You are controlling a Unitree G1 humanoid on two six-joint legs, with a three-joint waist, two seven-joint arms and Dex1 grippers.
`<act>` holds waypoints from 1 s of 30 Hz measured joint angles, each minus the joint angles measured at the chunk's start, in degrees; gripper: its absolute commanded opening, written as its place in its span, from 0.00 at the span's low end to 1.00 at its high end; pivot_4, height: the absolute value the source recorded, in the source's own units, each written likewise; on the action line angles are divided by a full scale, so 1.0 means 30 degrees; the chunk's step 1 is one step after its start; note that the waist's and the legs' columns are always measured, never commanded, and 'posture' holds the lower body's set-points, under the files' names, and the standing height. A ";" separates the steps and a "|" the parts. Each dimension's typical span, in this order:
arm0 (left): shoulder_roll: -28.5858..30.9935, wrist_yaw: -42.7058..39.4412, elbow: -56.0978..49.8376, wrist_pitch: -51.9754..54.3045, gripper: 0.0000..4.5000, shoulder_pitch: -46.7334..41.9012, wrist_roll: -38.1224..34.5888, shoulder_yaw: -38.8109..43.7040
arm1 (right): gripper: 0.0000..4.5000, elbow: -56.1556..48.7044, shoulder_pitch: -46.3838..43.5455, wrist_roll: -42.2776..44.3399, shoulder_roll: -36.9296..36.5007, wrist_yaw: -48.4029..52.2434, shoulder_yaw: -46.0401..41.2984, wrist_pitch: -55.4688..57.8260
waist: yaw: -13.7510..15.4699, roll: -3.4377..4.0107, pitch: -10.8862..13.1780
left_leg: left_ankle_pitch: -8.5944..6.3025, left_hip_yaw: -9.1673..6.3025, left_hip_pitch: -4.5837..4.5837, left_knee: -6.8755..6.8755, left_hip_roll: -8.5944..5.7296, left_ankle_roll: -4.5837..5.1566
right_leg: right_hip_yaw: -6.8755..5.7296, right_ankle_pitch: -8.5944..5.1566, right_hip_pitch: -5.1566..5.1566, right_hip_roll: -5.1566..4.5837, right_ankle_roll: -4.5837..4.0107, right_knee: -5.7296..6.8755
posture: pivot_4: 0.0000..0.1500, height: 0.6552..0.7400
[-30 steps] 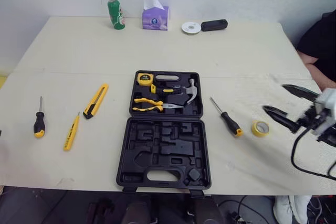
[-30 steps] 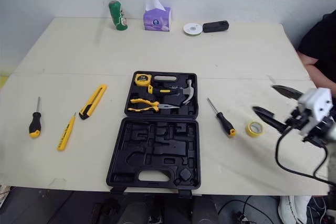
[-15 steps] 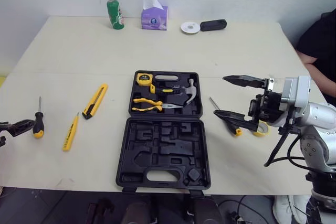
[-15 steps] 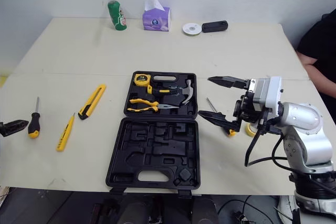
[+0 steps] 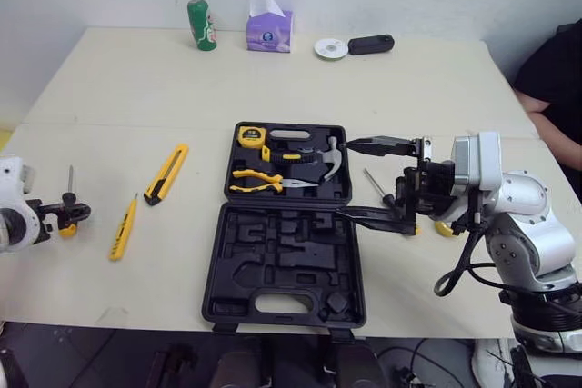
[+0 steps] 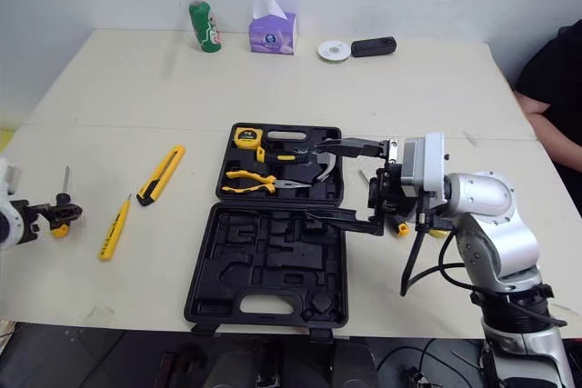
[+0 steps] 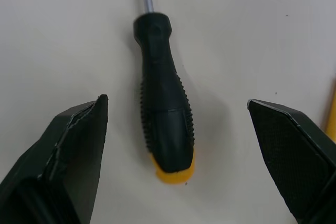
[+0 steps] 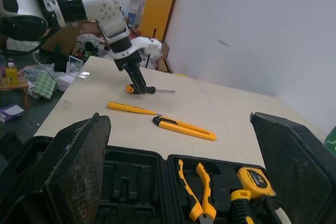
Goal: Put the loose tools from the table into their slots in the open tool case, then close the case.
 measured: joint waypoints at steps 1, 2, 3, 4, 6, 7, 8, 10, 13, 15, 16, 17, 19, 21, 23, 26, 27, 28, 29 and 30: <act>-0.0022 0.0096 0.0092 -0.0048 1.00 -0.0003 0.0149 -0.0048 | 0.98 0.0014 -0.0002 -0.0017 0.0042 0.0073 0.0097 -0.0024 | -0.0008 -0.0018 -0.0008 | 0.0001 0.0000 0.0001 0.0003 0.0012 0.0002 | 0.0000 0.0000 0.0000 0.0011 -0.0001 0.0000 | 1.00 1.00; -0.0020 0.0176 0.0261 -0.0096 1.00 -0.0016 0.0308 -0.0055 | 0.98 0.0045 -0.0003 -0.0060 0.0056 0.0127 0.0174 -0.0025 | -0.0001 -0.0024 -0.0010 | 0.0003 0.0000 0.0000 0.0008 0.0020 0.0006 | 0.0000 0.0000 -0.0001 0.0021 0.0000 -0.0001 | 1.00 1.00; -0.0020 0.0206 0.0400 -0.0133 1.00 -0.0022 0.0443 -0.0046 | 0.98 0.0133 0.0000 -0.0136 0.0058 0.0205 0.0254 -0.0036 | 0.0014 -0.0023 -0.0010 | 0.0002 0.0000 0.0001 0.0009 0.0019 0.0007 | 0.0001 -0.0001 -0.0002 0.0021 -0.0002 0.0000 | 1.00 1.00; -0.0020 0.0202 0.0409 -0.0153 1.00 -0.0032 0.0453 -0.0049 | 0.98 0.0221 0.0001 -0.0181 0.0058 0.0274 0.0336 -0.0040 | 0.0035 -0.0024 -0.0010 | 0.0002 -0.0001 0.0000 0.0012 0.0020 0.0007 | 0.0002 -0.0001 -0.0001 0.0021 -0.0003 0.0000 | 1.00 1.00; -0.0019 0.0136 0.0383 -0.0227 1.00 -0.0029 0.0500 -0.0187 | 0.98 0.0332 0.0024 -0.0397 0.0059 0.0532 0.0397 -0.0261 | 0.0055 -0.0025 -0.0010 | -0.0004 -0.0001 0.0001 0.0022 0.0019 -0.0003 | 0.0008 -0.0002 0.0003 0.0014 -0.0003 0.0000 | 1.00 1.00; -0.0020 0.0114 0.0362 -0.0295 1.00 -0.0029 0.0556 -0.0283 | 0.98 0.0431 0.0024 -0.0518 0.0059 0.0620 0.0397 -0.0362 | 0.0058 -0.0026 -0.0012 | -0.0009 0.0000 0.0001 0.0025 0.0019 -0.0012 | 0.0010 -0.0002 0.0006 0.0012 -0.0004 -0.0001 | 1.00 1.00; -0.0019 0.0093 0.0359 -0.0349 1.00 -0.0028 0.0610 -0.0338 | 0.98 0.0563 0.0024 -0.0639 0.0060 0.0700 0.0397 -0.0436 | 0.0057 -0.0027 -0.0012 | -0.0017 0.0000 0.0001 0.0028 0.0019 -0.0026 | 0.0011 -0.0002 0.0007 0.0009 -0.0004 -0.0001 | 1.00 1.00; -0.0020 0.0005 0.0377 -0.0592 1.00 -0.0032 0.0747 -0.0534 | 0.98 0.1006 0.0023 -0.0814 0.0074 0.0783 0.0393 -0.0713 | 0.0058 -0.0026 -0.0013 | -0.0025 0.0003 0.0005 0.0030 0.0019 -0.0041 | 0.0013 -0.0002 0.0006 0.0007 -0.0004 0.0005 | 1.00 1.00; -0.0012 -0.0305 0.0379 -0.0801 0.82 -0.0034 0.0836 -0.0743 | 1.00 0.1081 0.0024 -0.0883 0.0112 0.0794 0.0393 -0.0769 | 0.0062 -0.0025 -0.0013 | -0.0025 0.0002 0.0010 0.0030 0.0024 -0.0042 | 0.0012 -0.0008 0.0003 0.0008 -0.0016 0.0021 | 1.00 1.00; -0.0016 -0.0450 0.0411 -0.0852 0.61 -0.0036 0.0832 -0.0768 | 1.00 0.1039 0.0061 -0.0897 0.0121 0.0778 0.0392 -0.0770 | 0.0037 -0.0025 -0.0013 | -0.0025 0.0005 0.0010 0.0030 0.0025 -0.0042 | 0.0014 -0.0009 0.0003 0.0009 -0.0016 0.0019 | 1.00 1.00; -0.0021 -0.0451 0.0444 -0.0873 0.53 -0.0043 0.0837 -0.0760 | 1.00 0.1027 0.0110 -0.0910 0.0121 0.0771 0.0390 -0.0770 | 0.0006 -0.0025 -0.0013 | -0.0024 0.0005 0.0013 0.0030 0.0026 -0.0041 | 0.0014 -0.0009 0.0003 0.0009 -0.0017 0.0021 | 1.00 1.00; -0.0061 -0.0452 0.0465 -0.0863 0.42 -0.0060 0.0837 -0.0740 | 1.00 0.1007 0.0214 -0.0949 0.0120 0.0751 0.0385 -0.0771 | -0.0006 -0.0024 -0.0013 | -0.0024 0.0008 0.0014 0.0030 0.0030 -0.0041 | 0.0014 -0.0011 0.0003 0.0012 -0.0020 0.0021 | 1.00 1.00; -0.0141 -0.0475 0.0473 -0.0826 0.25 -0.0068 0.0837 -0.0675 | 1.00 0.0992 0.0403 -0.0989 0.0119 0.0721 0.0383 -0.0770 | -0.0014 -0.0024 -0.0013 | -0.0016 0.0015 0.0018 0.0030 0.0038 -0.0027 | 0.0014 -0.0014 0.0001 0.0018 -0.0026 0.0028 | 1.00 1.00; -0.0198 -0.0466 0.0471 -0.0766 0.25 -0.0073 0.0838 -0.0604 | 1.00 0.0904 0.0530 -0.1000 0.0117 0.0662 0.0380 -0.0768 | -0.0010 -0.0023 -0.0013 | -0.0015 0.0020 0.0022 0.0030 0.0044 -0.0025 | 0.0018 -0.0015 0.0001 0.0022 -0.0027 0.0028 | 1.00 1.00; -0.0299 -0.0448 0.0469 -0.0742 0.25 -0.0067 0.0840 -0.0455 | 1.00 0.0873 0.0633 -0.1024 0.0106 0.0582 0.0372 -0.0767 | -0.0003 -0.0023 -0.0013 | -0.0016 0.0021 0.0024 0.0030 0.0044 -0.0027 | 0.0021 -0.0015 0.0002 0.0022 -0.0028 0.0028 | 1.00 1.00; -0.0460 -0.0403 0.0439 -0.0773 0.25 -0.0019 0.0861 -0.0236 | 1.00 0.0868 0.0686 -0.1077 0.0059 0.0479 0.0364 -0.0764 | 0.0005 -0.0021 -0.0014 | -0.0020 0.0023 0.0028 0.0030 0.0044 -0.0035 | 0.0024 -0.0015 0.0002 0.0022 -0.0028 0.0028 | 1.00 1.00; -0.0515 -0.0371 0.0412 -0.0792 0.25 0.0010 0.0867 -0.0157 | 1.00 0.0864 0.0688 -0.1081 0.0023 0.0471 0.0363 -0.0764 | 0.0006 -0.0020 -0.0015 | -0.0020 0.0023 0.0030 0.0030 0.0044 -0.0035 | 0.0026 -0.0015 0.0003 0.0021 -0.0028 0.0029 | 1.00 1.00; -0.0582 -0.0340 0.0393 -0.0823 0.25 0.0035 0.0867 -0.0062 | 1.00 0.0862 0.0691 -0.1086 0.0004 0.0464 0.0356 -0.0764 | 0.0006 -0.0020 -0.0015 | -0.0021 0.0023 0.0030 0.0030 0.0045 -0.0037 | 0.0025 -0.0015 0.0003 0.0022 -0.0028 0.0029 | 1.00 1.00; -0.0698 -0.0291 0.0334 -0.0913 0.25 0.0084 0.0873 0.0060 | 1.00 0.0860 0.0705 -0.1086 -0.0003 0.0457 0.0352 -0.0764 | 0.0013 -0.0019 -0.0015 | -0.0024 0.0024 0.0032 0.0030 0.0046 -0.0043 | 0.0025 -0.0015 0.0004 0.0021 -0.0028 0.0029 | 1.00 1.00; -0.0740 -0.0279 0.0301 -0.0940 0.25 0.0099 0.0888 0.0093 | 1.00 0.0860 0.0713 -0.1087 -0.0003 0.0456 0.0352 -0.0764 | 0.0020 -0.0019 -0.0016 | -0.0024 0.0023 0.0033 0.0030 0.0045 -0.0043 | 0.0026 -0.0015 0.0005 0.0021 -0.0028 0.0029 | 1.00 1.00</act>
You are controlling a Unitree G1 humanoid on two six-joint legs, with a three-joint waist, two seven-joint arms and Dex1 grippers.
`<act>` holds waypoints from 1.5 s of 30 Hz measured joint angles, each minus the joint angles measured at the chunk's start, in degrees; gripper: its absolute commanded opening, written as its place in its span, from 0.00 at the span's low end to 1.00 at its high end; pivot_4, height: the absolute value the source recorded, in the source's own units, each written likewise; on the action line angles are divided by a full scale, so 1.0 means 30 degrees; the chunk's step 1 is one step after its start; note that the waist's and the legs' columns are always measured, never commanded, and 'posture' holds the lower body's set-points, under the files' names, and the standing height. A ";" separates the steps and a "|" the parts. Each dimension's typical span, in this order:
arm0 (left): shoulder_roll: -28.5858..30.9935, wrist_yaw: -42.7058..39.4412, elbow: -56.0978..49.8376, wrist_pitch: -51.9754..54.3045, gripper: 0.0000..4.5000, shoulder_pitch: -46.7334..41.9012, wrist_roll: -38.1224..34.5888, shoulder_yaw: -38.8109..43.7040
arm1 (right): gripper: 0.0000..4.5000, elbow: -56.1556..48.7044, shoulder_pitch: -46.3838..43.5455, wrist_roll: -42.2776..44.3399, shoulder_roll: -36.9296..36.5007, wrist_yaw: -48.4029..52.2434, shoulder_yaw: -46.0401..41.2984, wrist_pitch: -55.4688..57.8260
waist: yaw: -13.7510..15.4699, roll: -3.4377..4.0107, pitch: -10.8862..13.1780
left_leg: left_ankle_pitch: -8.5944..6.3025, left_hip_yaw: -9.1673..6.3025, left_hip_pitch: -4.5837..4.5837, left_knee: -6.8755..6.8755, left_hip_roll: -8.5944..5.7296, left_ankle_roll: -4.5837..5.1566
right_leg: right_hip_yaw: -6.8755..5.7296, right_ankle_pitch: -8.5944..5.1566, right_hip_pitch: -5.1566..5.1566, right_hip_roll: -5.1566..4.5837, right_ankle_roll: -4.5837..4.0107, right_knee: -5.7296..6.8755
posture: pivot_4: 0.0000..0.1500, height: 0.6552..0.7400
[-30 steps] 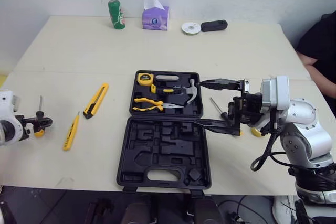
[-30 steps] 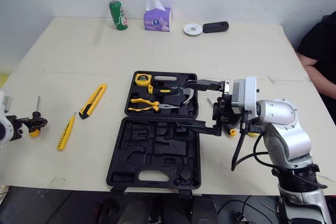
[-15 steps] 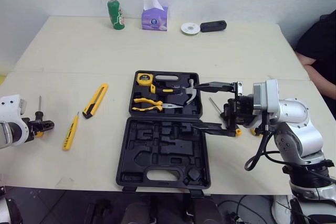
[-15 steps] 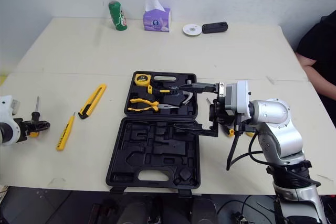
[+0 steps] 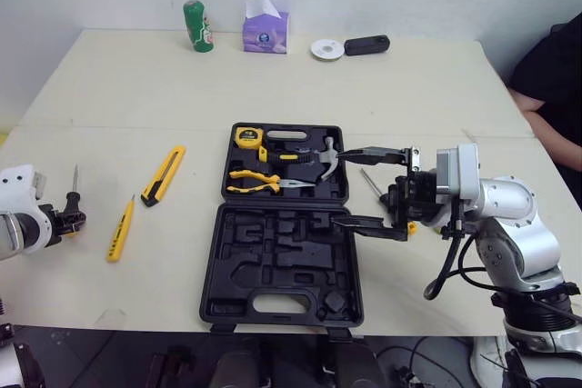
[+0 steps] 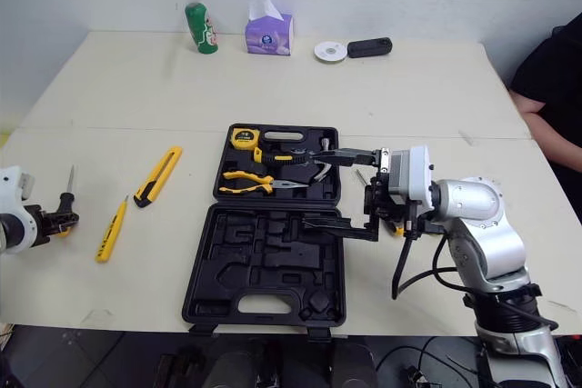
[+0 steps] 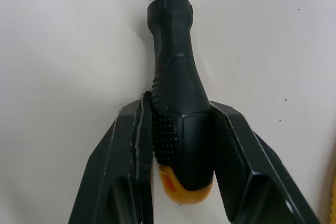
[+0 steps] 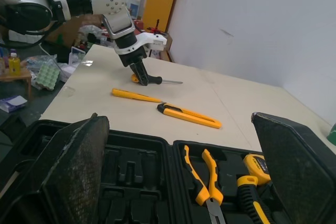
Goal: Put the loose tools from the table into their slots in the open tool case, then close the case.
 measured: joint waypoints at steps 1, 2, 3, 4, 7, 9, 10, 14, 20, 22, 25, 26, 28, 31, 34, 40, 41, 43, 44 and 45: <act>-0.0028 0.0000 -0.0308 -0.0174 0.25 0.0222 0.0028 -0.0008 | 1.00 -0.0004 0.0013 -0.0012 0.0000 -0.0006 0.0000 0.0000 | 0.0005 0.0000 0.0000 | -0.0002 0.0000 -0.0001 0.0000 0.0001 -0.0004 | 0.0000 0.0000 0.0000 0.0000 0.0000 -0.0001 | 1.00 1.00; -0.0043 0.0001 -0.0471 -0.0243 0.25 0.0320 0.0047 -0.0017 | 1.00 -0.0005 0.0030 -0.0020 -0.0002 -0.0007 -0.0002 -0.0002 | 0.0005 -0.0001 0.0000 | -0.0004 0.0000 -0.0001 0.0000 0.0001 -0.0008 | 0.0000 0.0000 0.0000 0.0000 0.0000 -0.0001 | 1.00 1.00; -0.0053 -0.0016 -0.0595 -0.0378 0.25 0.0375 0.0070 -0.0018 | 1.00 -0.0005 0.0073 -0.0067 -0.0004 -0.0007 -0.0002 -0.0004 | 0.0011 -0.0001 0.0000 | -0.0005 0.0001 -0.0004 0.0000 0.0001 -0.0009 | 0.0000 0.0000 -0.0001 0.0000 0.0000 -0.0004 | 1.00 1.00; -0.0053 -0.0037 -0.0683 -0.0439 0.25 0.0442 0.0091 -0.0023 | 1.00 -0.0005 0.0091 -0.0119 -0.0005 -0.0007 -0.0002 -0.0007 | 0.0010 -0.0001 0.0000 | -0.0007 0.0000 -0.0007 0.0000 0.0001 -0.0011 | 0.0001 0.0000 -0.0002 -0.0001 0.0000 -0.0006 | 1.00 1.00; -0.0049 -0.0576 -0.1292 -0.1286 0.25 0.0641 0.0086 -0.0035 | 1.00 -0.0005 0.0136 -0.0189 -0.0005 -0.0112 -0.0076 -0.0156 | 0.0034 -0.0009 0.0004 | -0.0008 -0.0006 -0.0028 0.0000 0.0003 -0.0015 | -0.0009 0.0000 -0.0014 -0.0001 0.0000 -0.0014 | 1.00 1.00; 0.0238 -0.1823 -0.2312 -0.2592 0.25 0.0712 -0.0311 -0.0029 | 1.00 -0.0007 0.0314 -0.0324 -0.0058 -0.0290 -0.0330 -0.0298 | 0.0065 -0.0016 0.0004 | -0.0012 -0.0009 -0.0037 0.0001 0.0003 -0.0020 | -0.0012 0.0000 -0.0012 -0.0006 0.0000 -0.0029 | 1.00 1.00; 0.0538 -0.2732 -0.2865 -0.3477 0.25 0.0878 -0.0494 -0.0038 | 1.00 -0.0016 0.0529 -0.0395 -0.0246 -0.0312 -0.0499 -0.0376 | 0.0108 -0.0016 0.0003 | -0.0016 -0.0010 -0.0044 0.0002 0.0003 -0.0027 | -0.0016 0.0000 -0.0013 -0.0010 0.0000 -0.0039 | 1.00 1.00; 0.2007 -0.6678 -0.4558 -0.7799 0.25 0.1608 -0.0884 -0.0329 | 1.00 0.0127 0.1460 -0.0723 -0.1216 -0.0098 -0.1498 -0.0801 | 0.0174 -0.0004 0.0009 | -0.0037 -0.0005 -0.0042 0.0002 0.0002 -0.0048 | -0.0015 0.0000 -0.0007 -0.0011 0.0000 -0.0075 | 1.00 1.00; 0.1827 -1.3447 -0.5612 -1.6191 0.25 -0.0310 -0.1096 -0.3904 | 1.00 0.0876 0.2278 -0.1357 -0.2531 0.0438 -0.2357 -0.1716 | 0.0434 0.0018 0.0023 | -0.0036 0.0007 -0.0044 0.0019 0.0009 -0.0046 | -0.0021 -0.0001 -0.0006 -0.0002 -0.0002 -0.0084 | 1.00 1.00; 0.1715 -1.4921 -0.5762 -1.7661 0.25 -0.1287 -0.1106 -0.5082 | 1.00 0.0910 0.2373 -0.1382 -0.2537 0.0451 -0.2383 -0.1881 | 0.0462 0.0026 0.0027 | -0.0030 0.0015 -0.0045 0.0021 0.0012 -0.0036 | -0.0018 0.0000 -0.0005 0.0025 -0.0002 -0.0073 | 1.00 1.00; 0.1164 -1.6879 -0.5665 -1.8958 0.25 -0.2850 -0.0840 -0.7404 | 1.00 0.0817 0.3076 -0.1324 -0.2554 0.0381 -0.2610 -0.1902 | 0.0473 0.0034 0.0031 | 0.0025 0.0037 -0.0056 0.0057 0.0083 0.0063 | -0.0014 0.0000 0.0003 0.0143 -0.0002 -0.0080 | 1.00 1.00; 0.0961 -1.7499 -0.5565 -1.9353 0.25 -0.3389 -0.0524 -0.8340 | 1.00 0.0786 0.3306 -0.1321 -0.2588 0.0360 -0.2705 -0.1881 | 0.0476 0.0034 0.0032 | 0.0026 0.0048 -0.0062 0.0063 0.0092 0.0066 | -0.0015 0.0000 0.0001 0.0168 -0.0003 -0.0076 | 1.00 1.00; 0.0580 -1.8330 -0.5392 -1.9840 0.25 -0.4512 0.0306 -0.9930 | 1.00 0.0690 0.3756 -0.1325 -0.2755 0.0321 -0.2950 -0.1867 | 0.0497 0.0035 0.0032 | 0.0032 0.0057 -0.0062 0.0074 0.0105 0.0075 | -0.0014 -0.0001 0.0000 0.0184 -0.0004 -0.0072 | 1.00 1.00; -0.0034 -1.9212 -0.5299 -1.9586 0.25 -0.6417 0.1656 -1.2353 | 1.00 0.0231 0.4255 -0.1333 -0.2915 0.0164 -0.3056 -0.1814 | 0.0541 0.0034 0.0032 | 0.0034 0.0058 -0.0068 0.0097 0.0106 0.0082 | -0.0013 -0.0001 0.0004 0.0207 -0.0004 -0.0068 | 1.00 1.00; -0.0859 -1.9628 -0.5271 -1.8626 0.25 -0.7645 0.2352 -1.3964 | 1.00 -0.0102 0.4883 -0.1335 -0.3018 -0.0017 -0.3165 -0.1718 | 0.0501 0.0034 0.0033 | 0.0036 0.0053 -0.0076 0.0103 0.0109 0.0097 | -0.0005 -0.0001 0.0001 0.0202 -0.0004 -0.0069 | 1.00 1.00; -0.1534 -1.9652 -0.5859 -1.5762 0.25 -0.9023 0.5082 -1.7112 | 1.00 -0.0854 0.5989 -0.1411 -0.3124 -0.0601 -0.3158 -0.1629 | 0.0550 0.0033 0.0033 | 0.0046 0.0041 -0.0077 0.0127 0.0116 0.0114 | -0.0014 -0.0001 0.0016 0.0208 -0.0004 -0.0064 | 1.00 1.00; -0.1876 -1.9411 -0.5975 -1.5305 0.25 -0.9093 0.5574 -1.7572 | 1.00 -0.1037 0.6030 -0.1425 -0.3094 -0.0751 -0.3082 -0.1611 | 0.0571 0.0032 0.0034 | 0.0044 0.0038 -0.0089 0.0150 0.0116 0.0120 | -0.0012 -0.0001 0.0019 0.0207 -0.0003 -0.0064 | 1.00 1.00; -0.2103 -1.9312 -0.6287 -1.4700 0.25 -0.9090 0.5994 -1.8096 | 1.00 -0.1453 0.6224 -0.1425 -0.3094 -0.1012 -0.3082 -0.1604 | 0.0578 0.0030 0.0035 | 0.0035 0.0009 -0.0116 0.0198 0.0126 0.0134 | -0.0017 -0.0001 0.0018 0.0195 -0.0003 -0.0063 | 1.00 1.00; -0.2109 -1.9327 -0.6457 -1.4507 0.25 -0.9108 0.6077 -1.8102 | 1.00 -0.1550 0.6303 -0.1424 -0.3094 -0.1109 -0.3081 -0.1596 | 0.0576 0.0030 0.0035 | 0.0029 -0.0004 -0.0133 0.0222 0.0135 0.0137 | -0.0023 -0.0001 0.0016 0.0195 -0.0003 -0.0063 | 1.00 1.00; -0.2108 -1.9330 -0.6563 -1.4340 0.25 -0.9147 0.6176 -1.8102 | 1.00 -0.1602 0.6404 -0.1425 -0.3094 -0.1207 -0.3082 -0.1581 | 0.0575 0.0031 0.0035 | 0.0026 -0.0012 -0.0132 0.0232 0.0137 0.0137 | -0.0025 -0.0001 0.0020 0.0193 -0.0003 -0.0061 | 1.00 1.00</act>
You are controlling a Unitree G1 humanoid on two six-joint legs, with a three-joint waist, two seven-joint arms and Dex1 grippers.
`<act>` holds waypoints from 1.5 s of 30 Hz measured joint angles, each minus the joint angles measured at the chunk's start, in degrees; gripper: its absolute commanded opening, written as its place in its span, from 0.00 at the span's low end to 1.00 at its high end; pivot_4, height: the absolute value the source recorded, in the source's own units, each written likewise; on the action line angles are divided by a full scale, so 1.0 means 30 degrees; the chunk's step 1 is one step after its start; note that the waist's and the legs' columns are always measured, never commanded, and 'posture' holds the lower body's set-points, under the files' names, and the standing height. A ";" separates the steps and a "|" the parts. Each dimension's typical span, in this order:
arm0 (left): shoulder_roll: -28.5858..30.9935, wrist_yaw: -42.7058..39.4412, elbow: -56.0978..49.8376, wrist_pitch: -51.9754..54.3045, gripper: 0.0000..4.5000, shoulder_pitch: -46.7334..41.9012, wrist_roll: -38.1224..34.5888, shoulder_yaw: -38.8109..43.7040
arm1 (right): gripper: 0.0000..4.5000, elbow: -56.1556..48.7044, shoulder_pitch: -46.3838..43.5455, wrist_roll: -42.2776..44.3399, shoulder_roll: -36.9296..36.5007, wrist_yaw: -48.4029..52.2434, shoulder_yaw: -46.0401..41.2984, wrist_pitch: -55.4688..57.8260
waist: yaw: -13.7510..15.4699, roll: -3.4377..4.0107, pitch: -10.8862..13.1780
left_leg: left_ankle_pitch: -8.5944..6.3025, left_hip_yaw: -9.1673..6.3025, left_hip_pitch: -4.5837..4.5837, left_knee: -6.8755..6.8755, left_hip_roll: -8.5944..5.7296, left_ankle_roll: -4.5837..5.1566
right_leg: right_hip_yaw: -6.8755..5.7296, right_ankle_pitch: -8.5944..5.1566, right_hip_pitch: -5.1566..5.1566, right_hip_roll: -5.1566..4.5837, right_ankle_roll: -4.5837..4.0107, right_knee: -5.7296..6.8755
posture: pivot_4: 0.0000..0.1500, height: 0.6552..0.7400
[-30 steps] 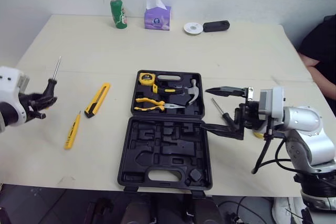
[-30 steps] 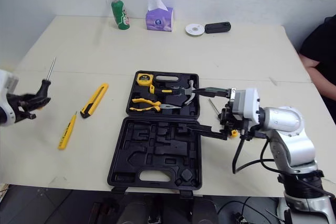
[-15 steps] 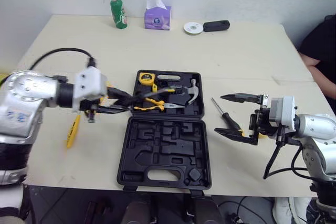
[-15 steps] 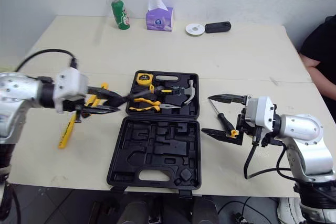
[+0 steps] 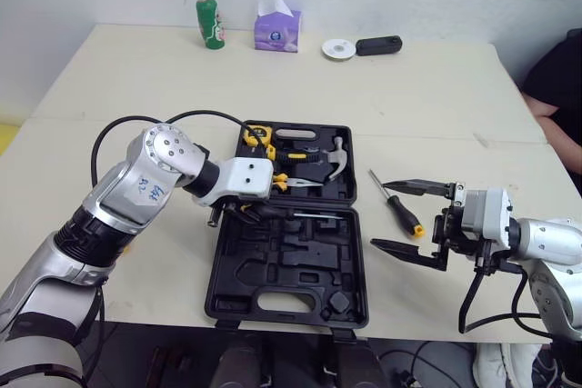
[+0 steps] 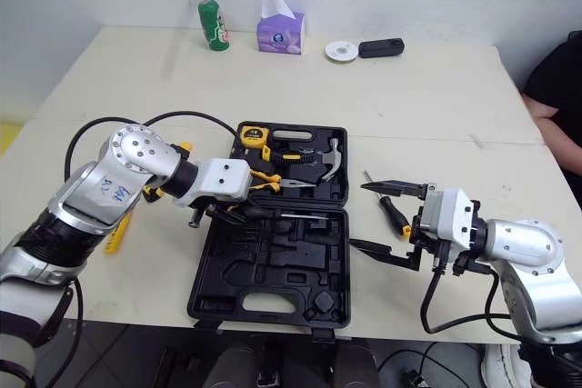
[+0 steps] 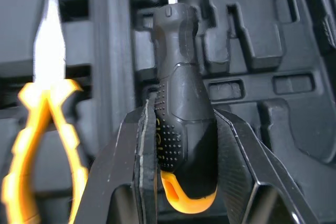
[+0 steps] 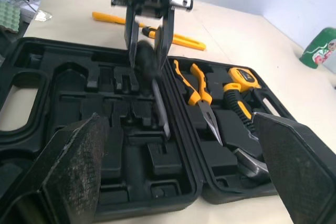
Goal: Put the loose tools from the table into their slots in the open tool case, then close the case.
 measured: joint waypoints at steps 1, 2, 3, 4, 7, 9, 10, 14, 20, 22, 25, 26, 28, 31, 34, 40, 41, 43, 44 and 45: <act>0.0032 0.0044 -0.0075 0.0156 0.25 -0.0044 0.0294 -0.0045 | 1.00 -0.0125 0.0241 -0.0004 0.0000 -0.0162 0.0000 0.0005 | 0.0002 0.0000 0.0000 | 0.0000 -0.0001 0.0000 0.0005 0.0000 0.0000 | -0.0001 0.0000 0.0000 0.0000 0.0000 0.0001 | 1.00 1.00; 0.0095 0.0067 -0.0101 0.0194 0.25 -0.0042 0.0431 -0.0090 | 1.00 -0.0182 0.0354 -0.0011 0.0000 -0.0207 0.0001 0.0007 | 0.0002 -0.0001 0.0000 | 0.0000 -0.0003 0.0000 0.0008 0.0001 0.0000 | -0.0001 0.0000 0.0001 0.0000 0.0000 0.0002 | 1.00 1.00; 0.0290 0.0098 -0.0105 0.0248 0.25 -0.0022 0.0744 -0.0217 | 1.00 -0.0285 0.0549 -0.0135 0.0001 -0.0316 0.0002 0.0012 | -0.0023 0.0000 0.0000 | 0.0000 -0.0002 0.0000 0.0015 0.0001 0.0000 | 0.0001 0.0000 0.0000 0.0000 0.0000 0.0008 | 1.00 1.00; 0.0454 0.0173 -0.0192 0.0499 0.25 -0.0001 0.1051 -0.0334 | 1.00 -0.0400 0.0634 -0.0229 0.0002 -0.0462 0.0011 0.0024 | -0.0042 0.0000 0.0000 | 0.0000 0.0000 0.0000 0.0023 0.0001 0.0000 | 0.0002 0.0000 0.0000 0.0000 -0.0001 0.0016 | 1.00 1.00; 0.0634 0.0203 -0.1016 0.1433 0.25 0.0026 0.1635 -0.0499 | 1.00 -0.0660 0.0662 -0.0338 0.0010 -0.0741 0.0060 0.0033 | -0.0028 0.0001 0.0001 | -0.0007 -0.0008 -0.0005 0.0049 0.0006 0.0006 | 0.0002 0.0000 0.0006 -0.0001 0.0000 0.0019 | 1.00 1.00; 0.0536 0.0027 -0.1713 0.1782 0.25 0.0025 0.1634 -0.0596 | 1.00 -0.0680 0.0674 -0.0385 0.0019 -0.0869 0.0079 0.0039 | -0.0008 0.0001 0.0001 | -0.0023 -0.0018 -0.0014 0.0075 0.0008 0.0014 | 0.0001 0.0000 0.0008 -0.0005 0.0000 0.0022 | 1.00 1.00; 0.0487 -0.0017 -0.2058 0.2020 0.25 0.0025 0.1679 -0.0716 | 1.00 -0.0688 0.0671 -0.0392 0.0026 -0.0937 0.0090 0.0039 | 0.0024 0.0001 0.0001 | -0.0029 -0.0034 -0.0023 0.0091 0.0008 0.0017 | -0.0002 0.0000 0.0010 -0.0005 -0.0001 0.0022 | 1.00 1.00; 0.0413 0.0441 -0.2141 0.1792 0.25 0.0022 0.2911 -0.1554 | 1.00 -0.0706 0.0684 -0.0392 0.0061 -0.1031 0.0092 0.0035 | 0.0062 0.0001 0.0001 | -0.0031 -0.0047 -0.0051 0.0124 0.0008 0.0019 | -0.0011 0.0000 0.0007 0.0001 0.0000 0.0025 | 1.00 1.00; -0.0098 0.0875 -0.2134 0.1925 0.25 0.0016 0.3592 -0.1633 | 1.00 -0.0794 0.1045 -0.0388 0.0097 -0.1149 0.0092 0.0032 | 0.0214 0.0001 0.0000 | -0.0031 -0.0084 -0.0092 0.0147 0.0009 0.0022 | -0.0047 0.0000 0.0000 0.0002 0.0000 0.0024 | 1.00 1.00; -0.0199 0.0987 -0.2122 0.2018 0.25 0.0015 0.3775 -0.1633 | 1.00 -0.0894 0.1180 -0.0390 0.0190 -0.1235 0.0092 0.0032 | 0.0226 0.0001 0.0000 | -0.0030 -0.0089 -0.0098 0.0153 0.0009 0.0023 | -0.0051 0.0000 0.0000 0.0002 0.0000 0.0024 | 1.00 1.00; -0.0264 0.1000 -0.1997 0.1947 0.25 0.0014 0.3927 -0.1633 | 1.00 -0.1105 0.1278 -0.0401 0.0205 -0.1358 0.0092 0.0032 | 0.0265 0.0001 0.0001 | -0.0030 -0.0095 -0.0100 0.0156 0.0009 0.0024 | -0.0055 0.0000 0.0001 0.0003 0.0000 0.0025 | 1.00 1.00; -0.0265 0.0984 -0.1852 0.1828 0.25 0.0010 0.3978 -0.1637 | 1.00 -0.1151 0.1279 -0.0403 0.0206 -0.1379 0.0092 0.0032 | 0.0277 0.0001 0.0000 | -0.0030 -0.0094 -0.0100 0.0156 0.0008 0.0024 | -0.0055 0.0000 0.0001 0.0003 0.0000 0.0026 | 1.00 1.00; -0.0332 0.0962 -0.1330 0.1585 0.25 -0.0007 0.4068 -0.1658 | 1.00 -0.1155 0.1278 -0.0430 0.0206 -0.1411 0.0092 0.0032 | 0.0319 0.0001 0.0001 | -0.0029 -0.0095 -0.0101 0.0159 0.0008 0.0025 | -0.0058 0.0000 0.0001 0.0004 0.0000 0.0027 | 1.00 1.00; -0.0588 0.0997 -0.1174 0.1264 0.25 -0.0163 0.4326 -0.1798 | 1.00 -0.1157 0.1263 -0.0474 0.0213 -0.1447 0.0093 0.0032 | 0.0382 0.0001 0.0000 | -0.0029 -0.0097 -0.0102 0.0165 0.0007 0.0028 | -0.0058 0.0001 0.0004 0.0003 0.0002 0.0027 | 1.00 1.00; -0.0652 0.0975 -0.0843 0.0972 0.25 -0.0314 0.4486 -0.1868 | 1.00 -0.1158 0.1273 -0.0517 0.0223 -0.1493 0.0093 0.0031 | 0.0386 0.0002 0.0000 | -0.0029 -0.0099 -0.0102 0.0169 0.0007 0.0029 | -0.0058 0.0001 0.0005 0.0004 0.0002 0.0030 | 1.00 1.00; -0.0762 0.0799 -0.0776 0.0878 0.25 -0.0347 0.4693 -0.1877 | 1.00 -0.1162 0.1347 -0.0531 0.0336 -0.1592 0.0096 0.0022 | 0.0386 0.0002 0.0000 | -0.0026 -0.0102 -0.0102 0.0180 0.0007 0.0033 | -0.0058 0.0001 0.0007 0.0004 0.0002 0.0043 | 1.00 1.00; -0.0762 0.0740 -0.0778 0.0876 0.25 -0.0376 0.4753 -0.1898 | 1.00 -0.1162 0.1348 -0.0531 0.0336 -0.1599 0.0096 0.0022 | 0.0385 0.0002 0.0000 | -0.0026 -0.0101 -0.0102 0.0180 0.0007 0.0033 | -0.0058 0.0001 0.0007 0.0004 0.0002 0.0044 | 1.00 1.00; -0.0763 0.0657 -0.0778 0.0884 0.25 -0.0409 0.4831 -0.1921 | 1.00 -0.1163 0.1348 -0.0531 0.0336 -0.1609 0.0096 0.0022 | 0.0386 0.0002 0.0000 | -0.0026 -0.0102 -0.0102 0.0180 0.0007 0.0033 | -0.0059 0.0001 0.0007 0.0006 0.0002 0.0044 | 1.00 1.00; -0.0772 0.0614 -0.0778 0.0900 0.25 -0.0414 0.4876 -0.1921 | 1.00 -0.1162 0.1348 -0.0535 0.0337 -0.1617 0.0096 0.0022 | 0.0386 0.0002 -0.0001 | -0.0026 -0.0102 -0.0101 0.0181 0.0007 0.0033 | -0.0058 0.0001 0.0007 0.0006 0.0002 0.0046 | 1.00 1.00; -0.0798 0.0586 -0.0778 0.0901 0.25 -0.0421 0.4924 -0.1921 | 1.00 -0.1163 0.1349 -0.0536 0.0337 -0.1625 0.0096 0.0022 | 0.0386 0.0002 0.0000 | -0.0026 -0.0102 -0.0101 0.0181 0.0007 0.0033 | -0.0058 0.0001 0.0006 0.0006 0.0002 0.0046 | 1.00 1.00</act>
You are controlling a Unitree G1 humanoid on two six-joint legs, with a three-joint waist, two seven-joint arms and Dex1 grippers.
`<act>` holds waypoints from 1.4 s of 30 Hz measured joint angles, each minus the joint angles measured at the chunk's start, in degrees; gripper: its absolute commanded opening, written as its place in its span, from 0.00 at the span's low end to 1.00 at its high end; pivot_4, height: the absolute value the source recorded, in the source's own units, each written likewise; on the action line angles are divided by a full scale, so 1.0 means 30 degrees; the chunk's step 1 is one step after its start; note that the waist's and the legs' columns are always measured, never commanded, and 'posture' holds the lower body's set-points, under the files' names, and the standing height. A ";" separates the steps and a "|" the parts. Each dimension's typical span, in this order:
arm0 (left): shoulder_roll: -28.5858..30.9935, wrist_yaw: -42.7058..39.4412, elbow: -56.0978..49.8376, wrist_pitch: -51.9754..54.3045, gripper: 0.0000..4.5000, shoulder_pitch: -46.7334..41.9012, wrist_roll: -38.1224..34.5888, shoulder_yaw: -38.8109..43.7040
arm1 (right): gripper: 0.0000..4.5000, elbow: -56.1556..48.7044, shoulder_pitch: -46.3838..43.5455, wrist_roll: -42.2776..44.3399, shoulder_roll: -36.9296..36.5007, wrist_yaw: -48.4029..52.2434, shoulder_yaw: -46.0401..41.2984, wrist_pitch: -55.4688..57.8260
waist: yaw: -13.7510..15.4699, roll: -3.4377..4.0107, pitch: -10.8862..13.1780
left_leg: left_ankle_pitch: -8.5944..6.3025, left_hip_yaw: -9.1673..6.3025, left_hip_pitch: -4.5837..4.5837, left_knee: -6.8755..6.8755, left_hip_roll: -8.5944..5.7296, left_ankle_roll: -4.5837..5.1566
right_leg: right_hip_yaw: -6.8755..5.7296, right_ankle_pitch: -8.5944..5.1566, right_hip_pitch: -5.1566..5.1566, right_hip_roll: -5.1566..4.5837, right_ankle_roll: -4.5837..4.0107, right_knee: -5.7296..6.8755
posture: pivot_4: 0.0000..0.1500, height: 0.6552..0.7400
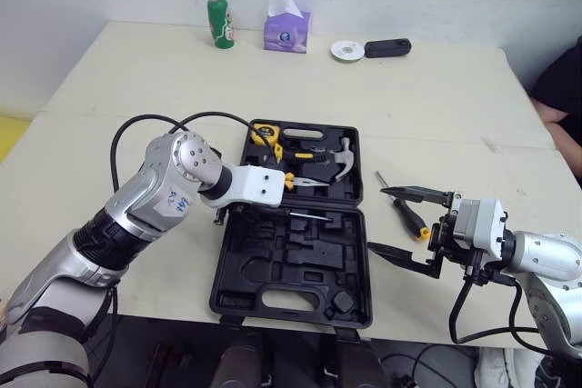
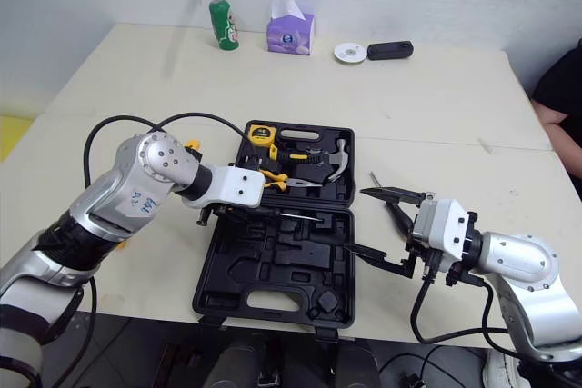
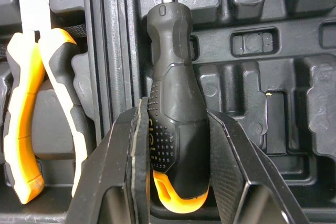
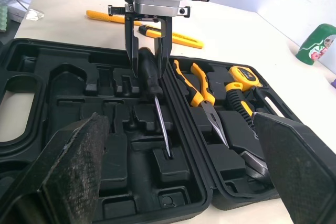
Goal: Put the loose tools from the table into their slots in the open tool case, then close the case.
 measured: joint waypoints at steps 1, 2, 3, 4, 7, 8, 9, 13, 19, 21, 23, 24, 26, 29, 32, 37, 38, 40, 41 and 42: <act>-0.0054 -0.0012 0.0001 -0.0003 0.25 -0.0004 0.0052 0.0000 | 1.00 0.0000 0.0000 -0.0002 0.0002 -0.0011 0.0000 0.0000 | 0.0001 0.0000 0.0000 | 0.0000 0.0000 0.0000 0.0000 0.0001 0.0000 | -0.0001 0.0000 0.0001 0.0000 0.0000 0.0001 | 1.00 1.00; -0.0101 -0.0012 0.0004 -0.0004 0.36 -0.0006 0.0083 0.0001 | 1.00 0.0000 0.0000 -0.0002 0.0006 -0.0018 0.0000 0.0000 | 0.0000 0.0001 0.0000 | 0.0000 0.0000 0.0000 0.0000 0.0000 0.0001 | 0.0000 0.0000 0.0000 0.0000 0.0000 0.0001 | 1.00 1.00; -0.0215 0.0002 0.0034 -0.0022 0.48 -0.0026 0.0137 0.0003 | 1.00 0.0000 0.0000 -0.0005 0.0017 -0.0038 0.0000 0.0000 | 0.0002 0.0001 -0.0001 | 0.0001 0.0001 0.0000 0.0001 0.0000 0.0001 | 0.0001 0.0000 0.0001 0.0000 0.0000 0.0000 | 1.00 1.00; -0.0271 -0.0036 0.0037 -0.0054 0.56 -0.0056 0.0118 0.0009 | 1.00 0.0000 0.0000 -0.0011 0.0043 -0.0056 0.0001 -0.0001 | 0.0013 0.0001 0.0000 | 0.0001 -0.0002 0.0000 0.0003 -0.0001 0.0002 | -0.0002 0.0000 0.0004 0.0000 0.0000 -0.0001 | 1.00 1.00; -0.0416 0.0187 0.0187 -0.0073 0.87 -0.0188 0.0203 0.0123 | 1.00 -0.0007 0.0013 -0.0035 0.0261 -0.0107 0.0029 -0.0010 | 0.0013 0.0001 -0.0001 | 0.0002 -0.0007 -0.0001 0.0008 -0.0003 0.0004 | -0.0001 0.0001 0.0007 -0.0002 0.0002 0.0001 | 1.00 1.00; -0.0502 0.0225 0.0225 -0.0071 0.97 -0.0194 0.0217 0.0125 | 1.00 -0.0007 0.0020 -0.0059 0.0274 -0.0113 0.0040 -0.0011 | 0.0009 0.0001 -0.0001 | 0.0002 -0.0007 -0.0001 0.0007 -0.0003 0.0004 | -0.0001 0.0001 0.0006 0.0000 0.0002 0.0002 | 1.00 1.00; -0.0647 0.0242 0.0264 -0.0076 0.99 -0.0187 0.0200 0.0117 | 1.00 -0.0007 0.0018 -0.0078 0.0276 -0.0122 0.0042 -0.0011 | 0.0009 0.0001 -0.0001 | 0.0002 -0.0008 -0.0006 0.0008 -0.0003 0.0004 | -0.0002 0.0001 0.0003 0.0001 0.0002 0.0002 | 1.00 1.00; -0.0957 -0.0188 0.0193 0.0003 0.99 -0.0207 -0.0670 0.0626 | 1.00 -0.0006 -0.0075 -0.0118 0.0308 -0.0161 0.0227 -0.0010 | 0.0000 0.0001 0.0000 | 0.0003 -0.0020 -0.0021 0.0010 -0.0001 0.0005 | -0.0013 0.0001 -0.0003 0.0002 0.0002 0.0000 | 1.00 1.00; -0.1221 -0.0433 0.0322 0.0146 0.99 -0.0553 -0.2300 0.2372 | 1.00 -0.0005 -0.0125 -0.0127 0.0311 -0.0166 0.0324 -0.0011 | -0.0010 0.0001 -0.0001 | 0.0004 -0.0027 -0.0023 0.0018 0.0000 0.0006 | -0.0018 0.0001 -0.0001 0.0004 0.0002 0.0003 | 1.00 1.00; -0.1607 0.0012 0.1244 -0.0971 0.99 -0.0606 -0.3011 0.3451 | 1.00 -0.0004 -0.0144 -0.0129 0.0310 -0.0166 0.0326 -0.0016 | -0.0007 0.0001 -0.0001 | 0.0004 -0.0031 -0.0023 0.0019 -0.0002 0.0007 | -0.0022 0.0001 0.0000 0.0000 0.0002 0.0002 | 1.00 1.00; -0.1876 0.0165 0.1895 -0.1853 0.99 -0.0527 -0.3735 0.4284 | 1.00 -0.0003 -0.0143 -0.0131 0.0309 -0.0167 0.0326 -0.0027 | -0.0008 0.0001 -0.0001 | 0.0005 -0.0043 -0.0033 0.0025 -0.0003 0.0007 | -0.0035 0.0001 0.0001 0.0000 0.0002 0.0001 | 1.00 1.00; -0.2126 0.0198 0.2197 -0.2420 0.99 -0.0361 -0.4340 0.4867 | 1.00 -0.0002 -0.0134 -0.0137 0.0310 -0.0166 0.0326 -0.0029 | -0.0009 0.0002 -0.0001 | 0.0004 -0.0049 -0.0037 0.0026 -0.0003 0.0007 | -0.0040 0.0001 0.0001 0.0000 0.0002 0.0000 | 1.00 1.00; -0.2396 0.0245 0.2647 -0.3241 0.94 -0.0025 -0.5113 0.5500 | 1.00 -0.0002 -0.0110 -0.0145 0.0307 -0.0167 0.0322 -0.0044 | -0.0010 0.0002 -0.0001 | 0.0005 -0.0056 -0.0041 0.0030 -0.0003 0.0007 | -0.0052 0.0002 0.0001 0.0001 0.0003 0.0000 | 1.00 1.00; -0.3741 0.0338 0.3414 -0.3992 0.72 0.1172 -0.7562 0.7694 | 1.00 -0.0001 -0.0016 -0.0227 0.0309 -0.0171 0.0320 -0.0066 | -0.0031 0.0006 -0.0003 | 0.0005 -0.0059 -0.0042 0.0042 -0.0004 0.0008 | -0.0055 0.0002 0.0004 0.0001 0.0003 0.0009 | 1.00 1.00; -0.4925 -0.0279 0.4430 -0.5189 0.43 0.2920 -1.0457 0.9956 | 1.00 0.0008 0.0135 -0.0264 0.0311 -0.0191 0.0263 -0.0084 | -0.0108 0.0009 -0.0005 | 0.0006 -0.0075 -0.0041 0.0050 0.0000 0.0006 | -0.0061 0.0002 0.0005 -0.0001 0.0002 0.0018 | 1.00 1.00; -0.5047 0.0462 0.6827 -0.6447 0.01 0.3899 -1.0899 1.1010 | 1.00 0.0014 0.0501 -0.0274 0.0310 -0.0177 0.0159 -0.0118 | -0.0036 0.0008 -0.0005 | 0.0009 -0.0090 -0.0047 0.0071 -0.0017 0.0004 | -0.0089 0.0007 0.0022 0.0007 0.0010 0.0016 | 1.00 1.00; -0.5046 0.0566 0.7023 -0.6807 0.01 0.3984 -1.0799 1.1006 | 1.00 0.0015 0.0498 -0.0271 0.0309 -0.0159 0.0133 -0.0138 | -0.0006 0.0009 -0.0005 | 0.0007 -0.0095 -0.0048 0.0071 -0.0023 0.0007 | -0.0094 0.0008 0.0025 0.0005 0.0011 0.0015 | 1.00 1.00; -0.5045 0.0707 0.7150 -0.7757 0.01 0.4331 -1.0393 1.0814 | 1.00 0.0039 0.0527 -0.0268 0.0305 -0.0116 0.0037 -0.0188 | 0.0017 0.0009 -0.0005 | 0.0002 -0.0117 -0.0048 0.0070 -0.0029 0.0014 | -0.0109 0.0008 0.0039 0.0001 0.0011 0.0007 | 1.00 1.00; -0.5058 0.0743 0.7324 -0.8166 0.01 0.4493 -1.0121 1.0513 | 1.00 0.0085 0.0538 -0.0268 0.0303 -0.0093 -0.0002 -0.0249 | 0.0019 0.0008 -0.0005 | 0.0002 -0.0125 -0.0048 0.0070 -0.0032 0.0013 | -0.0122 0.0008 0.0046 0.0003 0.0011 0.0000 | 1.00 1.00; -0.5086 0.0809 0.7427 -0.8291 0.01 0.4660 -0.9978 1.0235 | 1.00 0.0134 0.0548 -0.0267 0.0303 -0.0060 -0.0012 -0.0352 | 0.0013 0.0009 -0.0005 | 0.0002 -0.0126 -0.0048 0.0070 -0.0033 0.0013 | -0.0124 0.0008 0.0050 0.0005 0.0011 -0.0002 | 1.00 1.00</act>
